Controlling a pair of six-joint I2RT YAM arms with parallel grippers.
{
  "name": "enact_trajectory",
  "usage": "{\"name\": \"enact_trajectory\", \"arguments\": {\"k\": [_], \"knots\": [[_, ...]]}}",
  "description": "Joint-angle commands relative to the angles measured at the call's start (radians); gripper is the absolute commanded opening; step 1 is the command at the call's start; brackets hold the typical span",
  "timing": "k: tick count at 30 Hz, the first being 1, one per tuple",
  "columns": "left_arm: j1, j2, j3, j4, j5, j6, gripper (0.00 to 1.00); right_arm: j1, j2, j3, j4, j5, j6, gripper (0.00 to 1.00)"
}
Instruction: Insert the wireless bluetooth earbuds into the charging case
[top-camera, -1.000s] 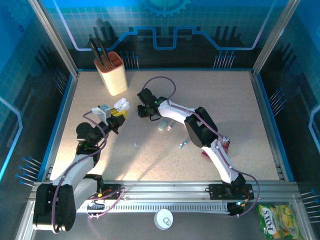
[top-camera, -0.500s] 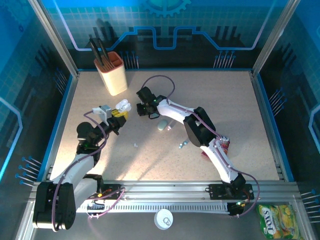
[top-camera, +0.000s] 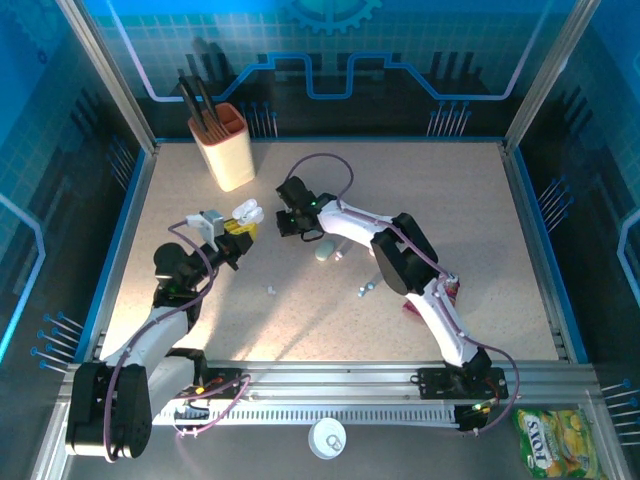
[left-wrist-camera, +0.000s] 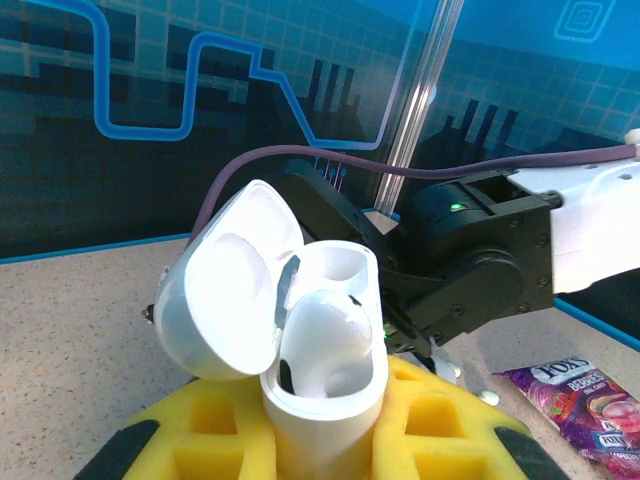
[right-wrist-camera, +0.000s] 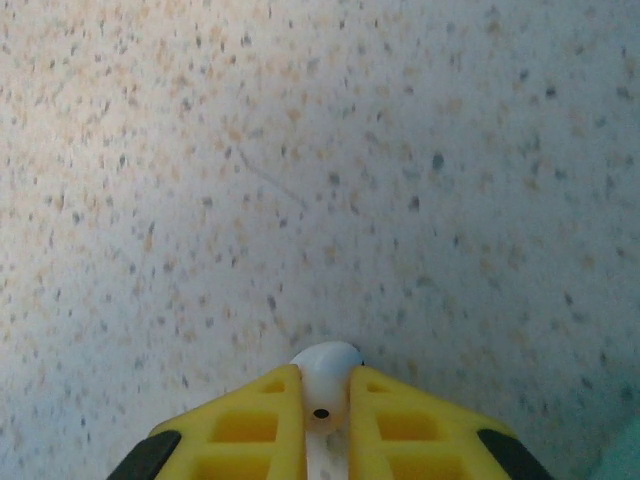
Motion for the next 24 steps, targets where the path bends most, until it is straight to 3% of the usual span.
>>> {"name": "enact_trajectory", "arguments": {"k": [1,13,24], "knots": [[0.012,-0.003,0.039,0.010,0.027,0.004,0.02,0.021,-0.111,-0.075,0.027,-0.012,-0.014,0.14],[0.013,-0.024,0.039,-0.017,0.029,0.003,0.03,0.072,-0.369,-0.508,0.133,-0.040,0.009,0.14],[0.013,-0.021,0.048,-0.019,0.019,-0.001,0.03,0.115,-0.542,-0.745,0.114,-0.070,0.052,0.16]]}}
